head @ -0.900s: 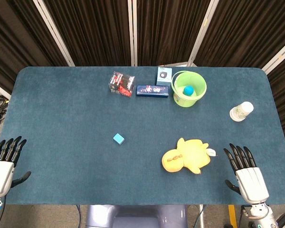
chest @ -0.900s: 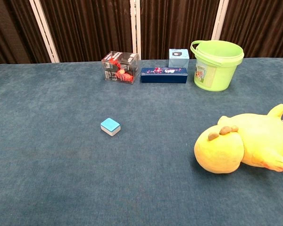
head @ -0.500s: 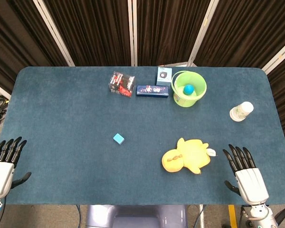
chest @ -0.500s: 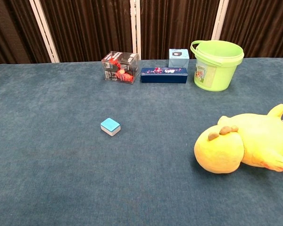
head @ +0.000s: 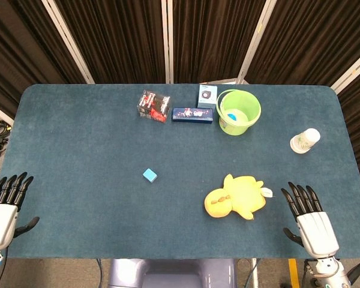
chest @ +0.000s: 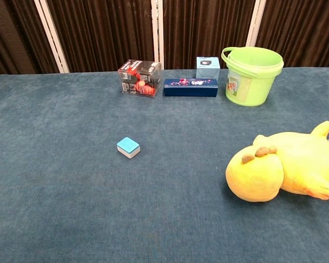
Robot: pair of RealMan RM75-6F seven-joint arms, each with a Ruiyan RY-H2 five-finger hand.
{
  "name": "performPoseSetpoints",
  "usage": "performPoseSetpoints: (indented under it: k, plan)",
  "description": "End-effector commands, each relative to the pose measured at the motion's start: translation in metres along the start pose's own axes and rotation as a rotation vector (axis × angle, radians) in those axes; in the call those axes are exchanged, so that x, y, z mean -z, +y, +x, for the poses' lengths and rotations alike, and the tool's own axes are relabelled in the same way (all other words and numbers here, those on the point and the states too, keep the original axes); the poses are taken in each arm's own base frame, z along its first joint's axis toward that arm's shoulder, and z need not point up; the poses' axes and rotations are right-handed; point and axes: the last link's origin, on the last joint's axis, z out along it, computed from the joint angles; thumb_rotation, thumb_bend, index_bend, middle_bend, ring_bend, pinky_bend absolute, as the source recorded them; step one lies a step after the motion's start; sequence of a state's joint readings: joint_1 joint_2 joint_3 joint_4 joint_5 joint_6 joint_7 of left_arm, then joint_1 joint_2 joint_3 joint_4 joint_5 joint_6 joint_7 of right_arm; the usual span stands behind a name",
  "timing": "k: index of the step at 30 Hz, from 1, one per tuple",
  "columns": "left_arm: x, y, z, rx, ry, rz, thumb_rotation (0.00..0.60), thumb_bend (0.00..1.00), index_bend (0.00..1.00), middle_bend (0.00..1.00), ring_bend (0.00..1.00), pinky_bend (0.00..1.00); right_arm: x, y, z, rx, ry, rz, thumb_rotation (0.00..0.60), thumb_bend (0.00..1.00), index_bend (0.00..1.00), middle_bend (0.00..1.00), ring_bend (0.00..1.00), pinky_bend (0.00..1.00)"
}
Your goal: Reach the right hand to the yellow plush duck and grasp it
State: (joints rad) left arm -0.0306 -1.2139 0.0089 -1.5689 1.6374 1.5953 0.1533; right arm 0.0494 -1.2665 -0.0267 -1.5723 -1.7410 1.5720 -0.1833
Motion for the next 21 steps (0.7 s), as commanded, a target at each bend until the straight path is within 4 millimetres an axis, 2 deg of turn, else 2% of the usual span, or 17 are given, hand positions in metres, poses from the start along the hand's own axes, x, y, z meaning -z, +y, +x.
performPoseSetpoints:
  k: [1, 2, 10, 12, 14, 21]
  plan:
    - [0.000, 0.000, 0.000, 0.000, 0.000, 0.000, 0.600, 0.15, 0.00, 0.00, 0.00, 0.00, 0.000, 0.000, 0.000, -0.001, 0.002, 0.002, 0.600, 0.30, 0.00, 0.00, 0.00, 0.00]
    - [0.001, 0.000, 0.000, 0.000, 0.000, 0.001, 0.600, 0.15, 0.00, 0.00, 0.00, 0.00, 0.000, -0.001, 0.000, -0.003, 0.003, 0.004, 0.600, 0.33, 0.00, 0.00, 0.00, 0.00]
    - [0.001, -0.003, 0.005, 0.016, 0.014, 0.014, 0.600, 0.15, 0.00, 0.00, 0.00, 0.00, -0.008, -0.005, -0.005, -0.032, -0.002, 0.016, 0.600, 0.90, 0.00, 0.00, 0.00, 0.00]
    - [0.001, -0.004, 0.006, 0.020, 0.017, 0.021, 0.600, 0.15, 0.00, 0.00, 0.00, 0.00, -0.014, -0.008, -0.007, -0.037, 0.011, 0.022, 0.600, 0.97, 0.00, 0.00, 0.00, 0.00]
    - [-0.001, -0.004, 0.006, 0.022, 0.012, 0.023, 0.600, 0.15, 0.00, 0.00, 0.00, 0.00, -0.029, -0.024, -0.014, -0.009, 0.015, 0.088, 0.600, 1.00, 0.00, 0.00, 0.00, 0.00]
    - [-0.002, -0.005, 0.006, 0.026, 0.005, 0.029, 0.600, 0.15, 0.00, 0.00, 0.00, 0.00, -0.046, -0.059, -0.036, -0.008, 0.000, 0.153, 0.600, 1.00, 0.00, 0.00, 0.00, 0.00]
